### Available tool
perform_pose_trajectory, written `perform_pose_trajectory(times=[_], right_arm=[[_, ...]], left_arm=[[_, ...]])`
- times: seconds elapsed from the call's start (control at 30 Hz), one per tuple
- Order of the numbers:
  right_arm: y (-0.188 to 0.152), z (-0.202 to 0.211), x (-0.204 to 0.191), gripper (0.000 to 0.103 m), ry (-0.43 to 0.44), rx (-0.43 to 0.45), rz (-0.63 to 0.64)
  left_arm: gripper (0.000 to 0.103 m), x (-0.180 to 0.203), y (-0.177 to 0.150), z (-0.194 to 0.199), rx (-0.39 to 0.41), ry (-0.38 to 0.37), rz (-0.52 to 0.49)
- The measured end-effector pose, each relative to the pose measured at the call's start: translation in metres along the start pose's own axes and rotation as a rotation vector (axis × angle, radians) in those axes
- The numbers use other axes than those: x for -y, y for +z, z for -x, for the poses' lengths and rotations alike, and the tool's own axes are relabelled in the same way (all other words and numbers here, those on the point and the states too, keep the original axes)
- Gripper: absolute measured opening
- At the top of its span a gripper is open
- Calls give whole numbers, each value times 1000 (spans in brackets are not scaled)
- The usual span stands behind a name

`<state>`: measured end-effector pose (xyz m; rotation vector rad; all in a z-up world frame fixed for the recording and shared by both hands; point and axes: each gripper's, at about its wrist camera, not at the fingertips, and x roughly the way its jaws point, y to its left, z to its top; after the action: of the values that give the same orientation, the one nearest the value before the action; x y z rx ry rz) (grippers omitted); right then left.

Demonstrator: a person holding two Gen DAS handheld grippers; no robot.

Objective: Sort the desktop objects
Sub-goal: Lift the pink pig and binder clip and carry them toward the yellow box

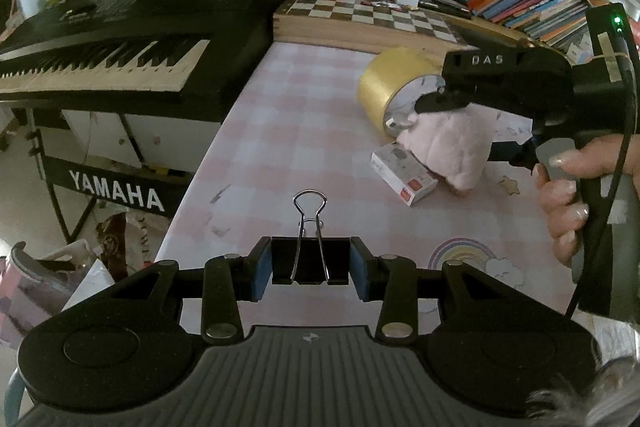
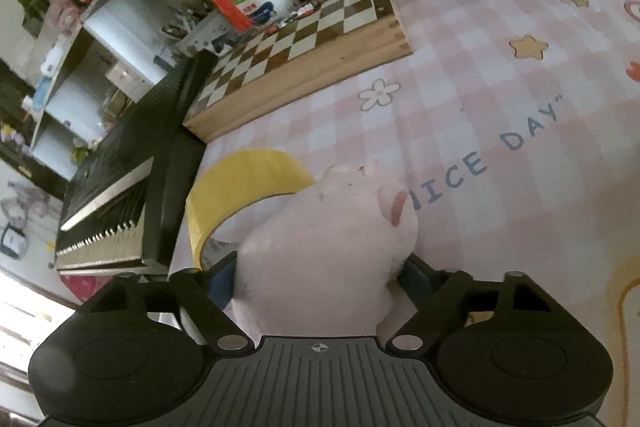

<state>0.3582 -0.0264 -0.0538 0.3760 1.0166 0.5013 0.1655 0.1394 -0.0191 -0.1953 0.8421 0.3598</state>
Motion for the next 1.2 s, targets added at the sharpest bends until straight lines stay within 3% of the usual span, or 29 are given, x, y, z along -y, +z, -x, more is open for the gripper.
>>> perform_pose_trajectory(times=[0.43, 0.87, 1.2], right_arm=[[-19, 61, 8, 77, -64, 23, 147], [-54, 126, 4, 77, -117, 120, 248], [-95, 155, 2, 77, -146, 103, 241]], left_arm=[[37, 6, 5, 17, 62, -79, -3], [37, 10, -2, 61, 129, -177, -1], [37, 9, -25, 82, 130, -240, -26]])
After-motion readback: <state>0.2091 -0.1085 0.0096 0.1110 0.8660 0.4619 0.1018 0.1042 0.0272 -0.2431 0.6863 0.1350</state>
